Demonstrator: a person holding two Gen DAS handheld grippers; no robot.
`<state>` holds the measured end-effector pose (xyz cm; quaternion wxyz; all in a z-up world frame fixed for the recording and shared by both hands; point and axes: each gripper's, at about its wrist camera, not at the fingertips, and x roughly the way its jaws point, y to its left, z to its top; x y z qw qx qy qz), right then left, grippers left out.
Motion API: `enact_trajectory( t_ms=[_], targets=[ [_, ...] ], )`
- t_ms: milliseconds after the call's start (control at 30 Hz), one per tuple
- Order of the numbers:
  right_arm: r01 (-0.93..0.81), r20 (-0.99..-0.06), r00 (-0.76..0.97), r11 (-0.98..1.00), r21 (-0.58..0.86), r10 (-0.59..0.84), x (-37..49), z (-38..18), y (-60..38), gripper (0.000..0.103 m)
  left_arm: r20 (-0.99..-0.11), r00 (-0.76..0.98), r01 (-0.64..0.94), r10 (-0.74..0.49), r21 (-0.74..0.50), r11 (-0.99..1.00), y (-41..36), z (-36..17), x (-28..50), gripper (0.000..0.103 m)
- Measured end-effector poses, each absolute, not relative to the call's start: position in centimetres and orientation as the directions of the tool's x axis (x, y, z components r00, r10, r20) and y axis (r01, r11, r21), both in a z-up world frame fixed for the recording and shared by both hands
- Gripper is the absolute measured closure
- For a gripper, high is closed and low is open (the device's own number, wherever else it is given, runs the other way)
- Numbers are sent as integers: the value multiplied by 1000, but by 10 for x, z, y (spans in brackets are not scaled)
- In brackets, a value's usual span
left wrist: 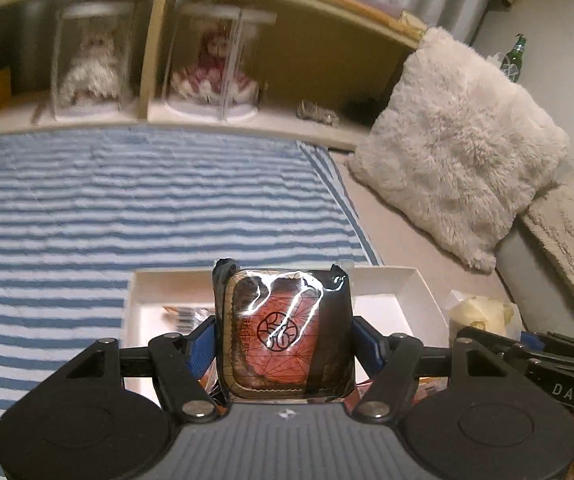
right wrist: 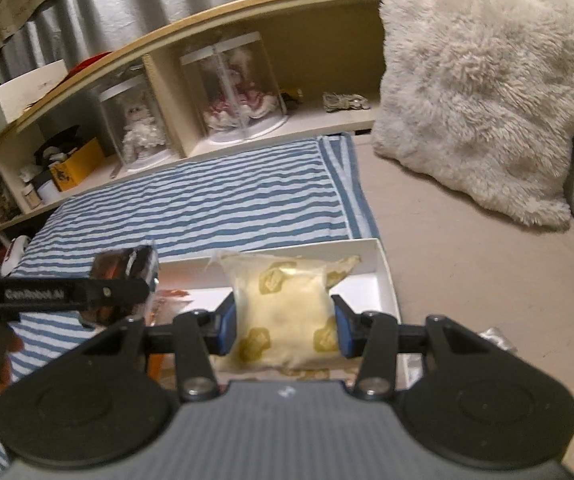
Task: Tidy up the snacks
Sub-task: 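Carry the boxed cake and pastry bag over the white tray with both tools, then lower the boxed cake and pastry bag into the tray and open both tools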
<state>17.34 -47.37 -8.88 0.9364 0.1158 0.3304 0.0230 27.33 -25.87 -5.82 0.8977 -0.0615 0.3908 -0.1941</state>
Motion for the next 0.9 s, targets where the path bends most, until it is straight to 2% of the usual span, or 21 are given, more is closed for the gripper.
enact_trajectory(
  t_ms=[400,833,867,900],
  targets=[
    [42,-664,735,969,244,135,228,-125,-489,50,-744,546,257,-386,-291,922,-284,-115,319,33],
    [51,-704,698,971,232,131,268,-143,-492,48,-764,516,241,-387,-305,921,-292,-138,346,33],
    [60,-705,698,972,227,121,269,-143,-492,42,-764,516,235,-387,-309,922,-291,-139,347,32],
    [77,-708,698,973,219,104,269,-143,-492,31,-765,516,230,-385,-309,923,-291,-139,347,30]
  ],
)
